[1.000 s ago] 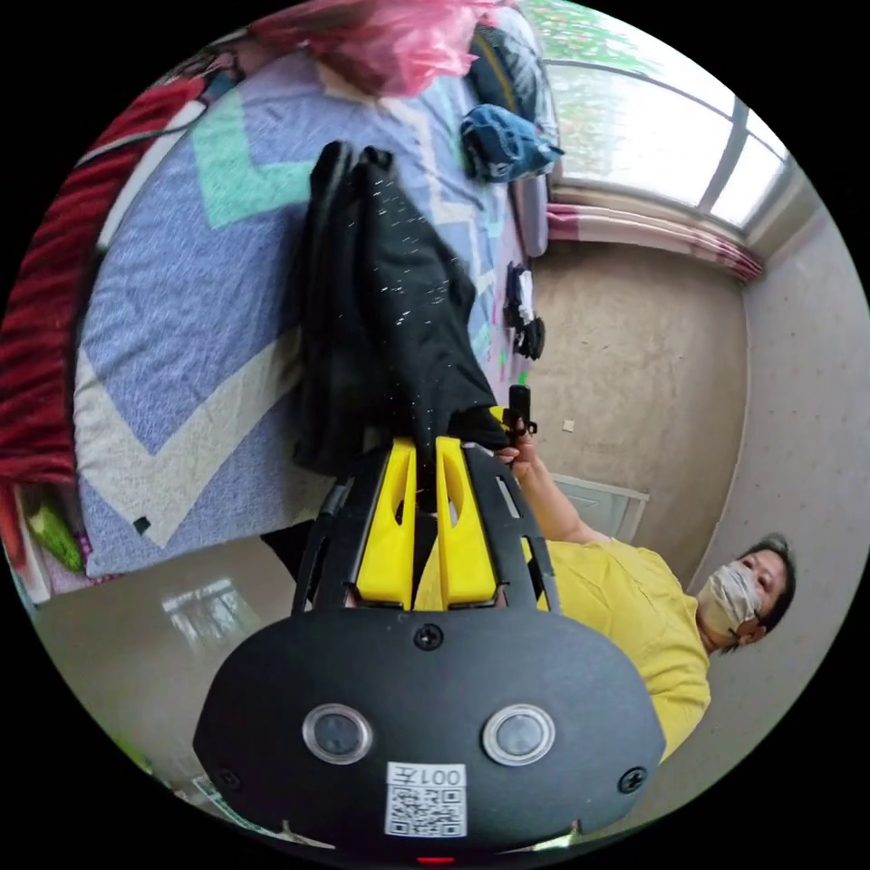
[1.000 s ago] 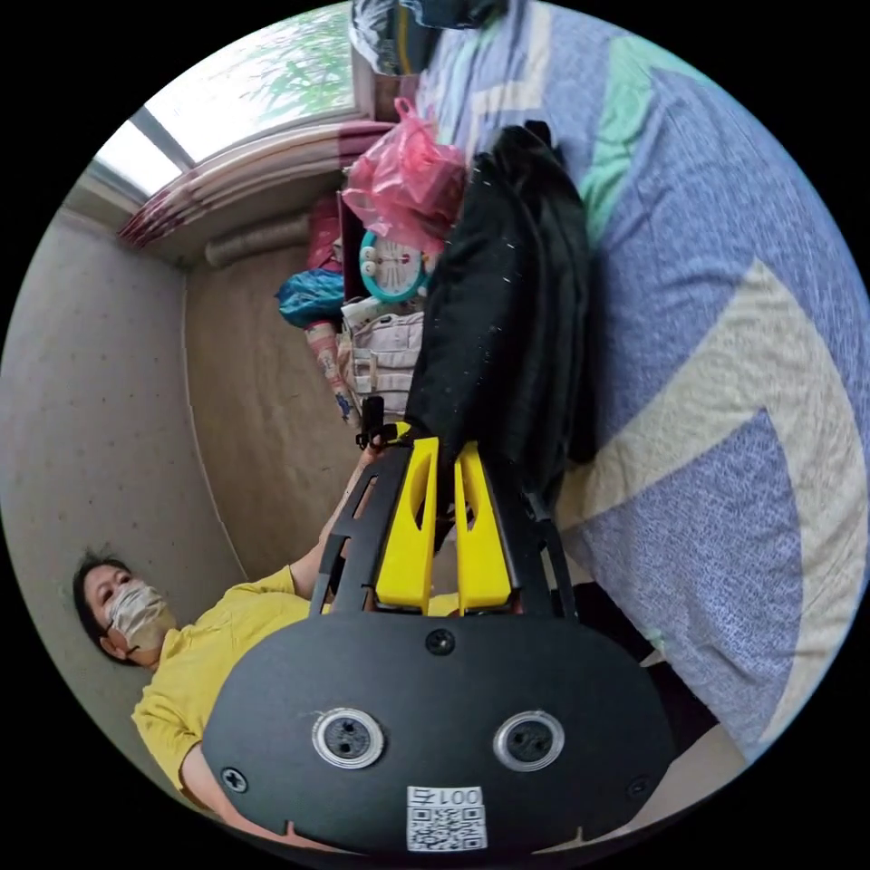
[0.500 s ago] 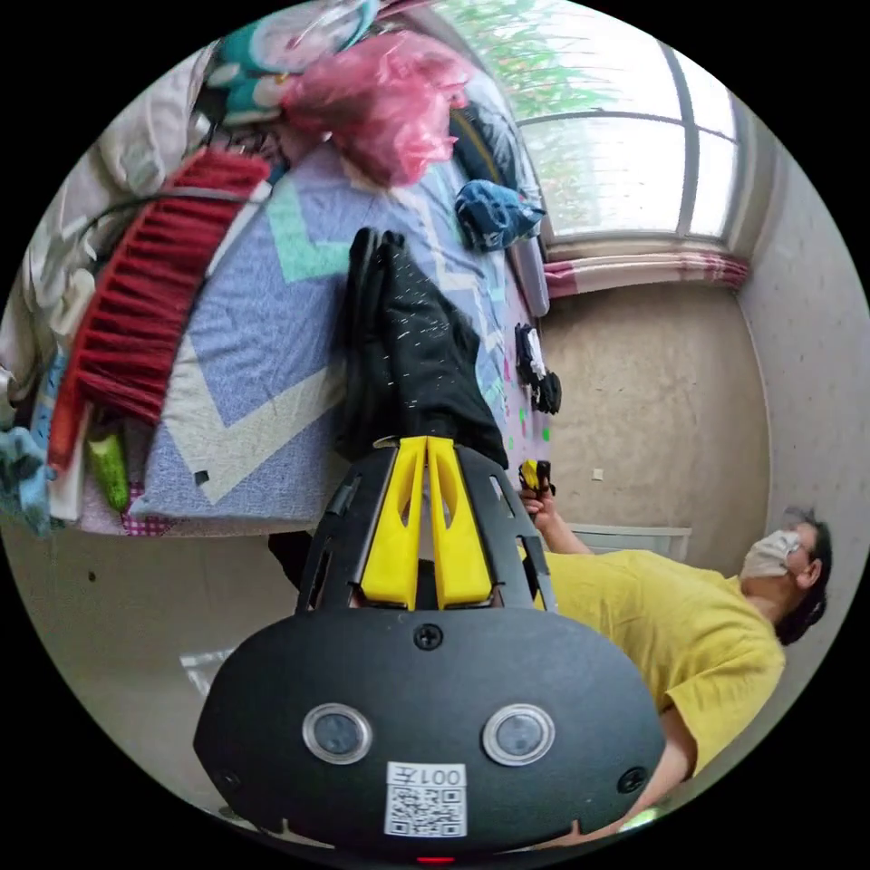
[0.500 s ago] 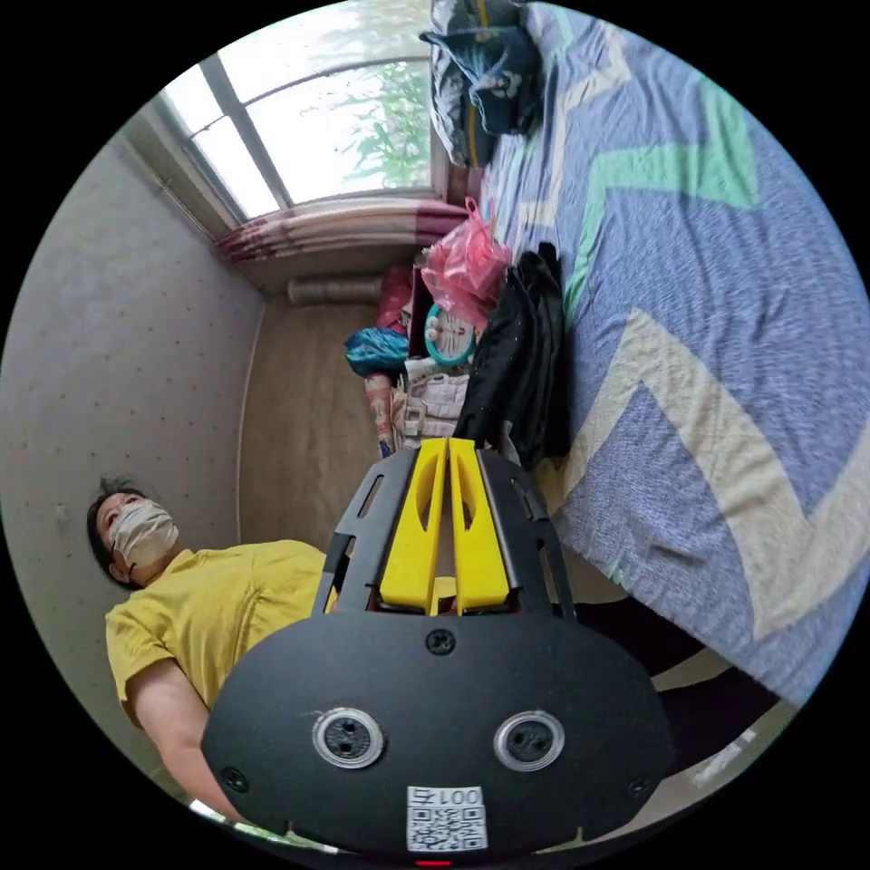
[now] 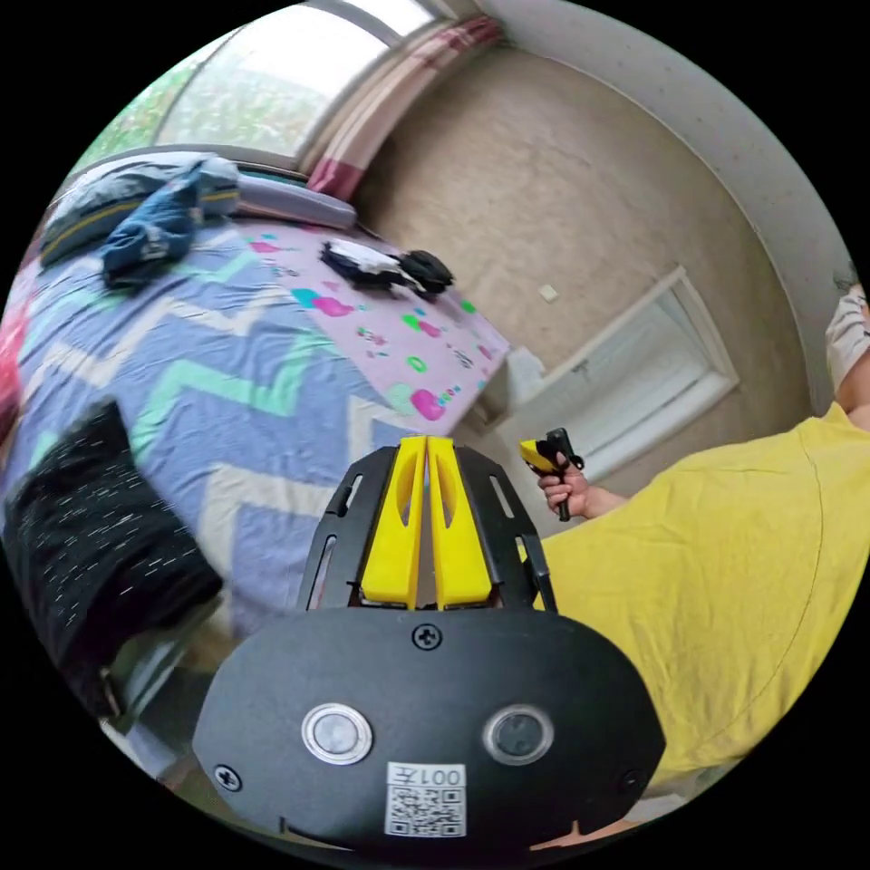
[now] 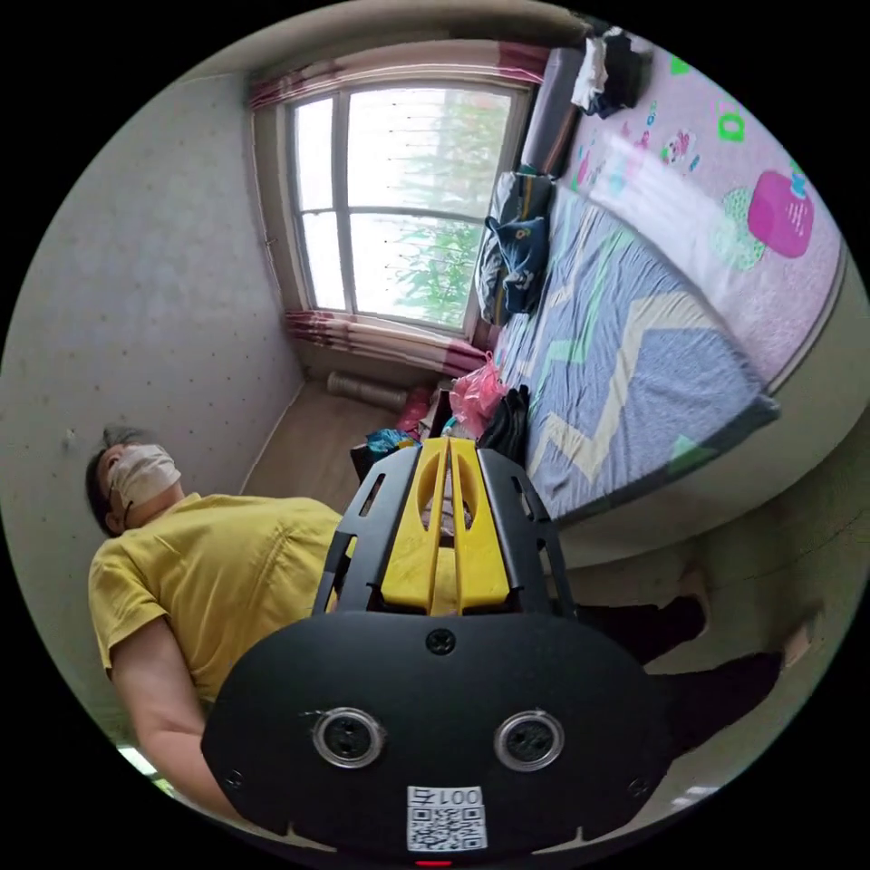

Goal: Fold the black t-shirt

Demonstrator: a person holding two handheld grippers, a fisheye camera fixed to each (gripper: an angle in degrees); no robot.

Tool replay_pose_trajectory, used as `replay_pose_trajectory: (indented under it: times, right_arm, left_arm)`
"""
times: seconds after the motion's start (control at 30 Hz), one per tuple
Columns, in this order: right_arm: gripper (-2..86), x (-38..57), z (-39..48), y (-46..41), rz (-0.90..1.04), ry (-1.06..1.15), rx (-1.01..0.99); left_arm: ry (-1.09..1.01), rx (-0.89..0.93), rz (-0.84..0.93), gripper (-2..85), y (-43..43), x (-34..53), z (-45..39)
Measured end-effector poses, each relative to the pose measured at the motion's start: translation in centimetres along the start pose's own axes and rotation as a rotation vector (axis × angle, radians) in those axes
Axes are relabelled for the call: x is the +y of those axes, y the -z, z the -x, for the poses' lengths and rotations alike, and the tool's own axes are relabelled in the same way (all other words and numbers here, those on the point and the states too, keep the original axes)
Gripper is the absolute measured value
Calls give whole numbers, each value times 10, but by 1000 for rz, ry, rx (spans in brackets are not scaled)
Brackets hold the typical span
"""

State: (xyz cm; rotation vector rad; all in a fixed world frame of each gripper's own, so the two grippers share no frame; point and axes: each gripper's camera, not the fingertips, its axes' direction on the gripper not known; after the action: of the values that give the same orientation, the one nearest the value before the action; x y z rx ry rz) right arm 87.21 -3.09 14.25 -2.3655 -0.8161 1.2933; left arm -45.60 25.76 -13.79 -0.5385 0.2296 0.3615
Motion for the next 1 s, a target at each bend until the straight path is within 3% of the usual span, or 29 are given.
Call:
replay_pose_trajectory:
  times: [0.2,0.43,0.63,1.0]
  right_arm:
    - [4,55,46,163,-55,116,135]
    - [5,105,122,311,-315,301,439]
    - [5,113,150,397,-521,324,491]
    - [5,13,214,539,-546,313,663]
  left_arm:
    - [-7,136,101,-13,-187,-68,-134]
    - [-31,304,220,-12,-380,-180,-269]
    - [-144,320,305,-12,-509,-269,-366]
    - [-430,218,341,-12,-715,-457,-513]
